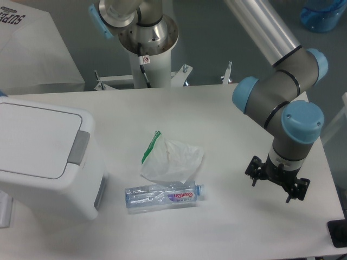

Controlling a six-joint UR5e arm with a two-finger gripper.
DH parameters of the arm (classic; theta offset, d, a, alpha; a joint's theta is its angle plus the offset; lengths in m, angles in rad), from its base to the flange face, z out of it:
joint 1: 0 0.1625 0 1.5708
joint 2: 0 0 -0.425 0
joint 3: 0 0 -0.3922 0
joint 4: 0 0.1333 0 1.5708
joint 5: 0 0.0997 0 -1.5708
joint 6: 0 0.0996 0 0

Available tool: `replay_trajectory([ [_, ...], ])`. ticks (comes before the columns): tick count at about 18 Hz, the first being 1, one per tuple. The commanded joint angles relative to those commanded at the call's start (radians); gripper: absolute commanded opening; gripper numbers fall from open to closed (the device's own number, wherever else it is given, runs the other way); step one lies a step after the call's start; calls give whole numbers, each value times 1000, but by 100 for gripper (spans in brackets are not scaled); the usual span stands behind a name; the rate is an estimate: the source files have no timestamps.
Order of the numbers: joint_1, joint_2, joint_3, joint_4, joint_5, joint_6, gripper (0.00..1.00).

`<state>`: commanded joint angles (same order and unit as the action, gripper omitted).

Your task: Open the trash can

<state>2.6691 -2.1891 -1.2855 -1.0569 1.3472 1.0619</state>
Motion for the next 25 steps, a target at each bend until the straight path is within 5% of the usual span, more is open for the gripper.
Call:
replay_trajectory([
  [10, -18, 107, -35, -8, -305, -299, 100],
  [16, -138, 201, -58, -11, -310, -486, 100],
  [21, -189, 325, -136, -8, -323, -522, 100],
  [25, -236, 362, -147, -6, -327, -563, 100],
])
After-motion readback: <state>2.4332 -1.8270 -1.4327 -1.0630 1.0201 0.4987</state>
